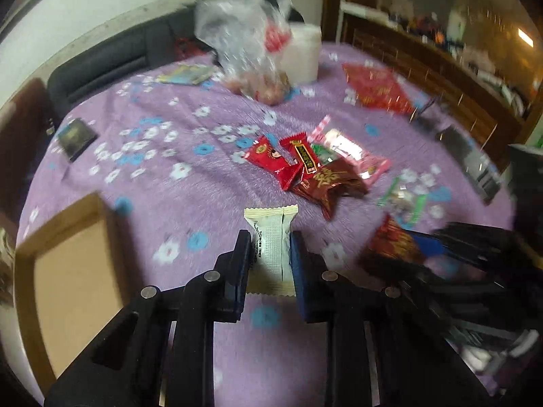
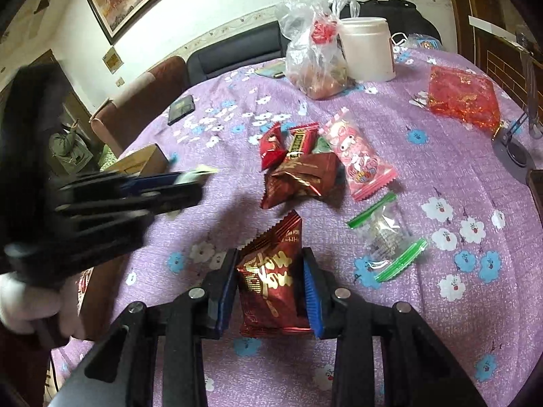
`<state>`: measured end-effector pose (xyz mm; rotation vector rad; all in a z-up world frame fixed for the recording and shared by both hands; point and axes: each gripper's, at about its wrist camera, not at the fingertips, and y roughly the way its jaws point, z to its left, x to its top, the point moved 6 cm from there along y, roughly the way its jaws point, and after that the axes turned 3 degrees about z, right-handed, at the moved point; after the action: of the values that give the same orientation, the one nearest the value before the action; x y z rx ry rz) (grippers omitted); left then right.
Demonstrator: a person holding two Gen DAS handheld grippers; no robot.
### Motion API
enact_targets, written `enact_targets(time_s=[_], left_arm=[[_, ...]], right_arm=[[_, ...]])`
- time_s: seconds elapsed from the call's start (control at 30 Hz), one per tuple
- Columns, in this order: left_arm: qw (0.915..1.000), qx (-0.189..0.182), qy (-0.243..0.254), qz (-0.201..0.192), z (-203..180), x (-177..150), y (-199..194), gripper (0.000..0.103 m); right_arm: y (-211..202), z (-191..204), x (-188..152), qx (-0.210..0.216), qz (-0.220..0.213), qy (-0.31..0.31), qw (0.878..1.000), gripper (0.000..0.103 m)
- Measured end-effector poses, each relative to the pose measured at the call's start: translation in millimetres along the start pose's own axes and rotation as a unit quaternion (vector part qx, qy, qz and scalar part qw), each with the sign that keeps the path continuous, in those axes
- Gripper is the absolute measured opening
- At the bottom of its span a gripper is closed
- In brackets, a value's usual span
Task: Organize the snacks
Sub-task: 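Release the white-green packet into the tray with the left gripper while the right drops the chocolate bag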
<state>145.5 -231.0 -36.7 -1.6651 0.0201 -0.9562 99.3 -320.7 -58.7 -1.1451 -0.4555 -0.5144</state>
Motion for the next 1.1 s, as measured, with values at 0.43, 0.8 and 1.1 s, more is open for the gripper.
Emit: enact_targets(time_s=[0.43,0.8,1.1], left_arm=[[0.9787,0.063,-0.169,-0.099,90,-103,-121,0.023],[0.9661,0.054,-0.236,-0.089,144,-139,-111,0.023],[0.9644,0.051,-0.251,-0.067,179,-147,-89,0.023]], right_arm=[[-13,37,-10,0.036,-0.030,-0.029,0.998,0.038],[-4,156,-27,0.092,0.008,-0.118,0.989,0.038],[35,238,-17,0.108,0.037,-0.178,0.977,0.038]])
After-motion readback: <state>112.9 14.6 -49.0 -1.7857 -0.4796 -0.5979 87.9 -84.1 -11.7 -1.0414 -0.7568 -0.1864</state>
